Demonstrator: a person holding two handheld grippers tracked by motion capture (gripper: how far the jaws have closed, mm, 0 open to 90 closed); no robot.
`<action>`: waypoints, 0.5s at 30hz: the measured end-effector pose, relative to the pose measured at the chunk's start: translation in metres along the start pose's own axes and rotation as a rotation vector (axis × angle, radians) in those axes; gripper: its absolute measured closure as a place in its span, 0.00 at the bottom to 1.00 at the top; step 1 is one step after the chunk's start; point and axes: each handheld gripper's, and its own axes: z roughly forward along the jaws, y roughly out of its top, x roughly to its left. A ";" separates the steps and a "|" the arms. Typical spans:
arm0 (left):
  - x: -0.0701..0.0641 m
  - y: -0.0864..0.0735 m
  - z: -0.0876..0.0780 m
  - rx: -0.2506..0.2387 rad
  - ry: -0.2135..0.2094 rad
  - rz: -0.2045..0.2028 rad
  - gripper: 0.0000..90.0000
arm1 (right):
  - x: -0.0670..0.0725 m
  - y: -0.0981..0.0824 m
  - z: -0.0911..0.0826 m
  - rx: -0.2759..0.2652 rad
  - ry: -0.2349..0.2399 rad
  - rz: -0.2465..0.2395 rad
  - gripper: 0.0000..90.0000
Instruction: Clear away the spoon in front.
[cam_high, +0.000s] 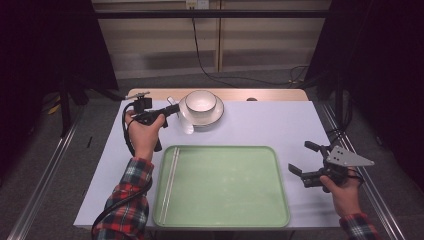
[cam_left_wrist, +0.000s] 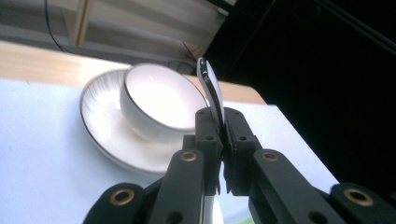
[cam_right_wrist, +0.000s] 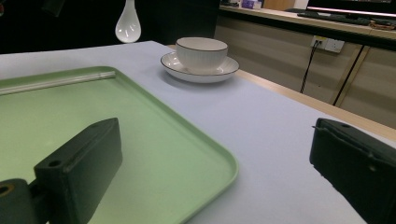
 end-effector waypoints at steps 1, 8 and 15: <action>-0.001 -0.002 -0.001 0.006 0.004 0.012 0.96 | 0.001 0.000 0.000 -0.003 -0.011 0.004 0.02; -0.001 -0.020 -0.011 0.070 -0.037 0.009 0.96 | 0.001 0.000 0.000 0.006 -0.002 0.003 0.02; 0.002 -0.040 -0.019 0.112 -0.045 -0.003 0.96 | 0.002 0.000 0.001 0.003 -0.010 0.001 0.02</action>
